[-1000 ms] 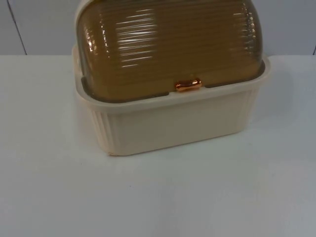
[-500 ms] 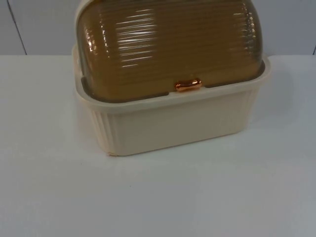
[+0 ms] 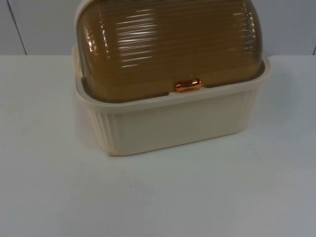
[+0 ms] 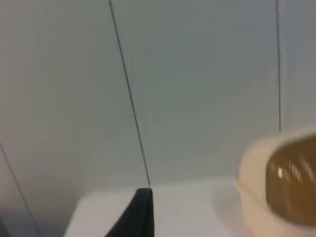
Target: Open the box lid with the left hand, place the block into the box with the right hand, then close the box lid with the left hand.
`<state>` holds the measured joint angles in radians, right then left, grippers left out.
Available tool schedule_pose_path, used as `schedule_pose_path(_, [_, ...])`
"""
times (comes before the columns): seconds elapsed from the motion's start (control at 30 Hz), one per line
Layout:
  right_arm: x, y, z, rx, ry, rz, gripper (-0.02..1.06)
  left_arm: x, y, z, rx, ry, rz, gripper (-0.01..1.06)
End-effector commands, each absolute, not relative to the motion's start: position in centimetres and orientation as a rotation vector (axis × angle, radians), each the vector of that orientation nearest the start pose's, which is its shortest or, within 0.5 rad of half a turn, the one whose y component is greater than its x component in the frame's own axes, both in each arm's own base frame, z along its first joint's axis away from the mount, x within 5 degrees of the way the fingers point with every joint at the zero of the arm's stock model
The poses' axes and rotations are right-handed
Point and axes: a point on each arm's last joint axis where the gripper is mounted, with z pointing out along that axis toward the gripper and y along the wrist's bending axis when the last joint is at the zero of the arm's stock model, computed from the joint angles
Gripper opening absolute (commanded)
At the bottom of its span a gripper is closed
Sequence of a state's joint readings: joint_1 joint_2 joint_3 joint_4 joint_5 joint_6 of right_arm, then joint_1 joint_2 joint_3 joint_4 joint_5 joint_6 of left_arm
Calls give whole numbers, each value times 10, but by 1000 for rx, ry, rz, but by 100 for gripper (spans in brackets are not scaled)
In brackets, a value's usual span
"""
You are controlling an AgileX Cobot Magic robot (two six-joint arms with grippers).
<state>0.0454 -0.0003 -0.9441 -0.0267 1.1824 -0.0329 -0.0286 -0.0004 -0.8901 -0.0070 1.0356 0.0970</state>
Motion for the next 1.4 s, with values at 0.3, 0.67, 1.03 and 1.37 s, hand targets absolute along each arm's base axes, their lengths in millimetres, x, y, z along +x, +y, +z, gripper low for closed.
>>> schedule_pose_path(0.3, [-26,-3,296,-23,2087,9,105,-22,0,306,97,1969,9,105])
schedule_pose_path(0.67, [-19,-3,283,-26,2124,2,105,-8,-1,280,101,2048,3,105])
schedule_pose_path(1.03, [-20,-3,282,-29,2141,5,105,-5,1,275,112,2061,33,105])
schedule_pose_path(1.37, [-17,-3,287,-31,2079,6,105,-5,1,275,112,2061,33,105])
